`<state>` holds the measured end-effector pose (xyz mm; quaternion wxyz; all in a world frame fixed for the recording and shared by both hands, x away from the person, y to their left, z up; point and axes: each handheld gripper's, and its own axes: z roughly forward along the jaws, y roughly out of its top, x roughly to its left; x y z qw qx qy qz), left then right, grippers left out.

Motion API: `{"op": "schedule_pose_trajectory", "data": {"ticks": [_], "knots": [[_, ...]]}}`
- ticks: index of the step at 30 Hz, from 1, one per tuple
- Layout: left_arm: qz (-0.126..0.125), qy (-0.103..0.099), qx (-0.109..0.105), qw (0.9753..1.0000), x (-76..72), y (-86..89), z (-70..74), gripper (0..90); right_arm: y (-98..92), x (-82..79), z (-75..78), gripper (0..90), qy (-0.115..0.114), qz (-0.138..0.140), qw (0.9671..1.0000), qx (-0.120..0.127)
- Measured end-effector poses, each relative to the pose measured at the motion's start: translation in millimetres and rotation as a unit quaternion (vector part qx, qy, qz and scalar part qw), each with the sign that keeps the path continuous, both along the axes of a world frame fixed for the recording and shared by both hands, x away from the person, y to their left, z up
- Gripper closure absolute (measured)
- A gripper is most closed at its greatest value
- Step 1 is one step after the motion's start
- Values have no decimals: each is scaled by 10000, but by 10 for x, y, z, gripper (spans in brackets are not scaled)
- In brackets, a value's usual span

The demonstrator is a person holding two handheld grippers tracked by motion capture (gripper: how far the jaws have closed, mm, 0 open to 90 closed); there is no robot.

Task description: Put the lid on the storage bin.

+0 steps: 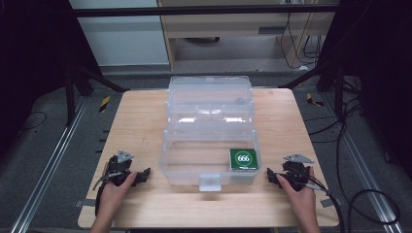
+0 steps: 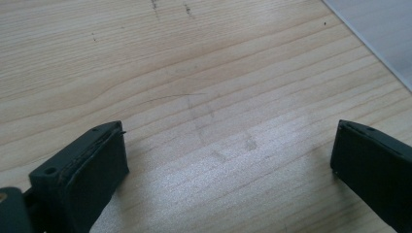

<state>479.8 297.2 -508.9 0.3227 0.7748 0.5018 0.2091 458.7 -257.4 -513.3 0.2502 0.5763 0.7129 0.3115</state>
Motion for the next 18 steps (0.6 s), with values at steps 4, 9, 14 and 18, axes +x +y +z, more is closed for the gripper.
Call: {"op": "schedule_pose_trajectory", "data": {"ticks": [4,9,14,18], "knots": [[-217,-94,93,9997,-36,3,39,40,0,-1,1,23,9,19,10000,7],[-499,-363,269,9977,-77,31,301,31,-33,-80,93,55,-112,622,9964,-568],[-1003,-404,546,9926,-94,-4,529,23,-62,-122,395,68,-98,1016,9856,-1347],[-1205,-358,785,9890,-110,-18,645,28,-118,-99,529,80,-47,1122,9818,-1530]]}}
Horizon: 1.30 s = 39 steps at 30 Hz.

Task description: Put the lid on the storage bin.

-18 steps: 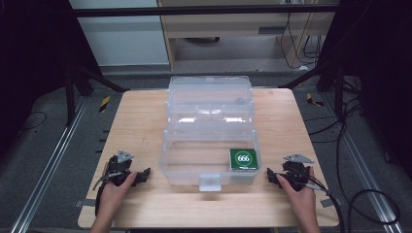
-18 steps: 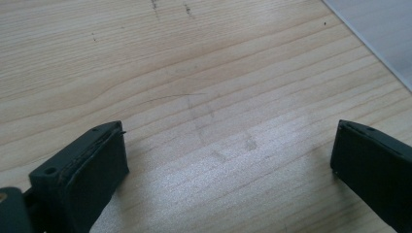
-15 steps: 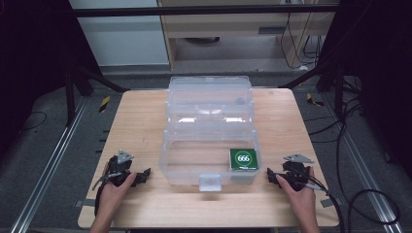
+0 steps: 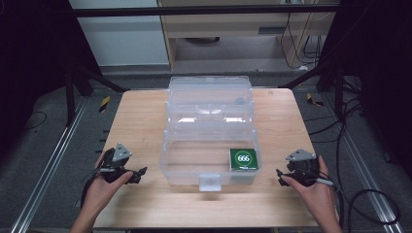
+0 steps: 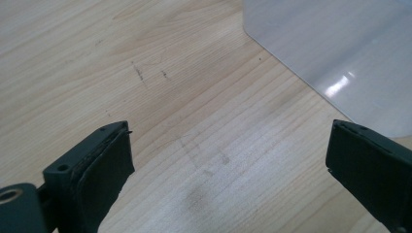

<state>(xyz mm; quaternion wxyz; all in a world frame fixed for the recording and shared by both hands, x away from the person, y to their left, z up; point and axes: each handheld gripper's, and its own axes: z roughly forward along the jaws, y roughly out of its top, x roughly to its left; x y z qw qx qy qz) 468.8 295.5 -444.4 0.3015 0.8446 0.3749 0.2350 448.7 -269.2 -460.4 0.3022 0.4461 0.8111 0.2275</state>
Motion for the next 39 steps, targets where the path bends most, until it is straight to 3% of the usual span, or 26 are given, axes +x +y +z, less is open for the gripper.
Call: {"op": "schedule_pose_trajectory", "data": {"ticks": [1,7,11,13,16,17,20,24,26,28,31,32,35,38,39], "knots": [[-36,18,-2,10000,0,-5,18,27,-41,25,78,90,24,26,10000,-75],[-435,33,489,9979,-26,-96,158,33,-76,90,269,131,66,238,9991,-342],[-772,-52,824,9936,-68,-193,305,37,-67,166,466,192,153,451,9979,-443],[-885,7,956,9915,-96,-240,382,37,-59,214,568,224,229,528,9971,-492],[-1063,27,1048,9888,-122,-288,505,42,-17,302,789,280,285,782,9948,-589],[-1113,44,1032,9884,-127,-301,545,42,-17,302,789,280,285,782,9948,-589],[-1264,97,972,9872,-141,-343,670,43,63,386,1044,339,256,1026,9928,-570],[-1576,62,760,9846,-184,-472,807,44,140,463,1221,386,236,1217,9912,-467],[-1695,55,727,9828,-207,-548,841,49,267,544,1351,398,239,1516,9871,-452],[-1858,43,719,9799,-235,-634,870,52,319,566,1390,405,240,1598,9858,-451],[-2031,51,649,9770,-258,-736,909,62,524,654,1526,468,209,1965,9789,-518],[-2078,31,657,9759,-262,-766,920,62,524,654,1526,468,209,1965,9789,-518],[-2172,57,605,9742,-259,-849,947,77,674,722,1589,500,224,2166,9744,-558],[-2376,63,417,9704,-262,-963,966,91,862,803,1636,528,214,2485,9668,-566],[-2376,63,417,9704,-262,-963,966,94,862,803,1636,528,214,2485,9668,-566]]}}
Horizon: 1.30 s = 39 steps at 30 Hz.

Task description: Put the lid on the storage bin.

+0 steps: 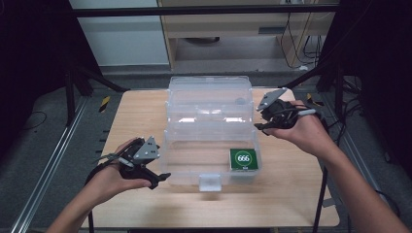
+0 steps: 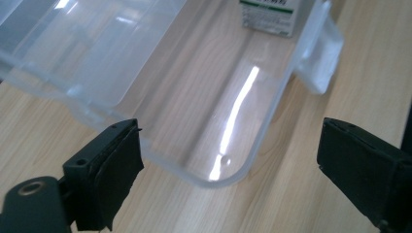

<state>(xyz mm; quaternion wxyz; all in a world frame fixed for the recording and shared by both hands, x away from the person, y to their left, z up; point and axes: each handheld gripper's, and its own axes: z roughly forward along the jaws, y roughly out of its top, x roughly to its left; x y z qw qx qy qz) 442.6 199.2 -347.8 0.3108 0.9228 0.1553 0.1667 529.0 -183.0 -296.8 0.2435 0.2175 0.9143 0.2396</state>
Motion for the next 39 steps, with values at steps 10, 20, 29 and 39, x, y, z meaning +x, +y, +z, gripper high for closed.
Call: {"op": "schedule_pose_trajectory", "data": {"ticks": [10,20,29,39], "knots": [[-229,91,126,9996,67,-217,-96,164,350,182,62,557,-100,458,9985,-290],[-372,173,213,9989,118,-322,-175,194,520,427,94,563,-136,630,9966,-518],[-350,390,300,9982,196,-319,-245,189,572,591,69,563,-10,723,9951,-674],[-384,386,317,9980,181,-287,-341,200,715,688,37,503,188,886,9926,-804]]}}
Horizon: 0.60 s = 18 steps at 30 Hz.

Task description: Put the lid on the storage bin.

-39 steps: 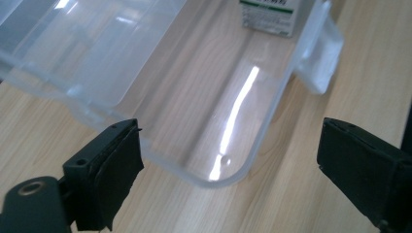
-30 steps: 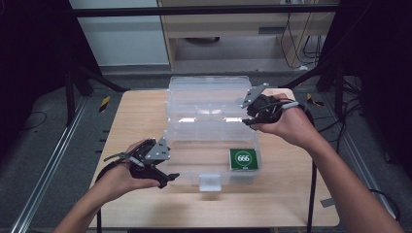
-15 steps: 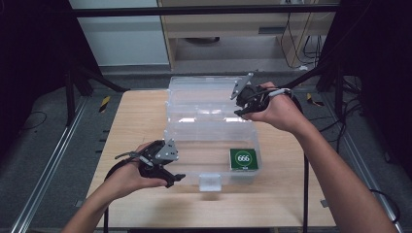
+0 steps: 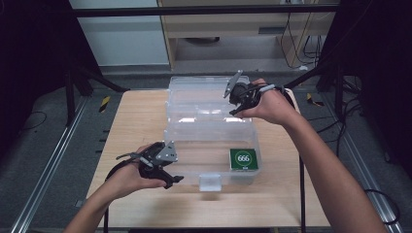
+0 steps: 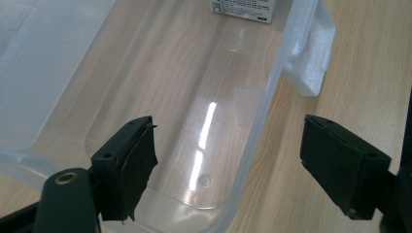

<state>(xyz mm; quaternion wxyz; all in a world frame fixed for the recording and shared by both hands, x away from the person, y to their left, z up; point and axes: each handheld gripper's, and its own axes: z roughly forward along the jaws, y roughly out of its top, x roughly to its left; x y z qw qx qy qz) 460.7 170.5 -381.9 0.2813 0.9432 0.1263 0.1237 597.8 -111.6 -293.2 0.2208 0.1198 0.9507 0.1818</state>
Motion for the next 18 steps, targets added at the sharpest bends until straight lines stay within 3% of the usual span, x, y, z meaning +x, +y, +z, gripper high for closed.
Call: {"op": "schedule_pose_trajectory", "data": {"ticks": [9,18], "knots": [[-7,-65,-24,10000,-24,0,-55,216,70,84,-77,569,96,142,9996,-204],[-115,-31,159,9998,-19,-62,-139,274,110,144,-138,684,162,252,9991,-303]]}}
